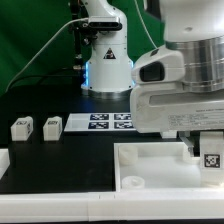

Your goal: Assemble one leg

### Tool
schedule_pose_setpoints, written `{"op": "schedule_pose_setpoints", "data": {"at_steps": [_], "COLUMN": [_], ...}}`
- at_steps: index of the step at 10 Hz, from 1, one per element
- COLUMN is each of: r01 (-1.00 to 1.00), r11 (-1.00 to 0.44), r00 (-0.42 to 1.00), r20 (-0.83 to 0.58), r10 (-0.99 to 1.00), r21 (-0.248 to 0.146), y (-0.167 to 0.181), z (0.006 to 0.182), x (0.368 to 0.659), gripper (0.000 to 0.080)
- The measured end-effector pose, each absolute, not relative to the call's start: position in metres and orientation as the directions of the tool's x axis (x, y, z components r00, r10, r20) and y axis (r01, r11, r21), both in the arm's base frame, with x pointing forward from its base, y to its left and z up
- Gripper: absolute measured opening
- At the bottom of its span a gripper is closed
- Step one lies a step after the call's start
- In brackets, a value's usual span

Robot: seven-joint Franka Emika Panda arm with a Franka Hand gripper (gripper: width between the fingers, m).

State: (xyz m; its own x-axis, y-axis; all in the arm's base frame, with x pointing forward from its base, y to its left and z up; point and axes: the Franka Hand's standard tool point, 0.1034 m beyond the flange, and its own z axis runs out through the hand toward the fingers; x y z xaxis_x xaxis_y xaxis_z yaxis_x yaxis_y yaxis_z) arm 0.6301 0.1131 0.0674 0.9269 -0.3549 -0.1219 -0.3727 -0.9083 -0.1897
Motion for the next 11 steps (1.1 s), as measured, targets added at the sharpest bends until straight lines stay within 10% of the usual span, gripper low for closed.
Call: {"op": "schedule_pose_setpoints", "data": {"at_steps": [7, 11], "r01": [-0.418, -0.874], "r11": [-0.887, -0.466], "r00": [0.907, 0.486], "r20": [-0.141, -0.245], "r10": [-0.397, -0.839], "r21": [-0.197, -0.139], "y": [0.1135, 0.1168], "z": [0.0677, 0.0658], "x": [0.6293, 0.6304], "gripper": [0.0294, 0.0294]}}
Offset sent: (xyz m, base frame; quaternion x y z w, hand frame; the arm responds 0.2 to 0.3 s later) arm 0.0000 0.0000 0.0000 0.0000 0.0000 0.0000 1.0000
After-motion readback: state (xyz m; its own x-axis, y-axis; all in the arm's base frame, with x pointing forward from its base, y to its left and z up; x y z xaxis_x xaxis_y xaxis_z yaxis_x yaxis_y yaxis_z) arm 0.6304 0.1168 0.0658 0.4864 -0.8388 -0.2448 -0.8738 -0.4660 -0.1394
